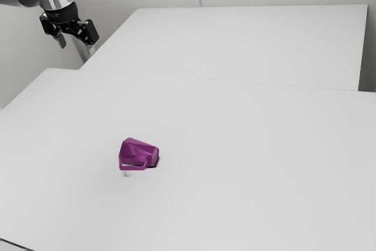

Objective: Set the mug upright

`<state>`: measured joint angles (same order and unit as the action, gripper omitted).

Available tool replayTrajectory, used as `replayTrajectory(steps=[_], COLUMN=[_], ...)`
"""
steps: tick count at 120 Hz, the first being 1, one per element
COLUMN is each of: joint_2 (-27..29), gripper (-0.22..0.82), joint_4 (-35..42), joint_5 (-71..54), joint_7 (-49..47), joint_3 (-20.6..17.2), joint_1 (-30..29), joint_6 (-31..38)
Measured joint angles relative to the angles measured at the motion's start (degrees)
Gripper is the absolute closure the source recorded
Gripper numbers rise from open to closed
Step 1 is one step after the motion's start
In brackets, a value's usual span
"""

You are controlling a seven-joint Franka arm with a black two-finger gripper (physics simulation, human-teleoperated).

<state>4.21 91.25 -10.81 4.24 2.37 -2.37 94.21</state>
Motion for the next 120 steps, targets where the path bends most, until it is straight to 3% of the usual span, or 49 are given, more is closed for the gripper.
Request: replayTrajectory(steps=[38,59,87,120], joint_2=[0.1,-0.3,-7.6,-15.0], gripper=[0.00,0.00,0.00,0.00], joint_4=[1.8,7.8,12.5,15.4], joint_5=[0.7,14.4,28.0,37.1], joint_7=[-0.3,-0.5,-0.1,0.2], joint_3=[0.6,0.7,0.6,0.5], joint_1=[-1.5,-7.4,-13.9,-11.0], joint_6=[0.9,0.8,0.4,-1.7])
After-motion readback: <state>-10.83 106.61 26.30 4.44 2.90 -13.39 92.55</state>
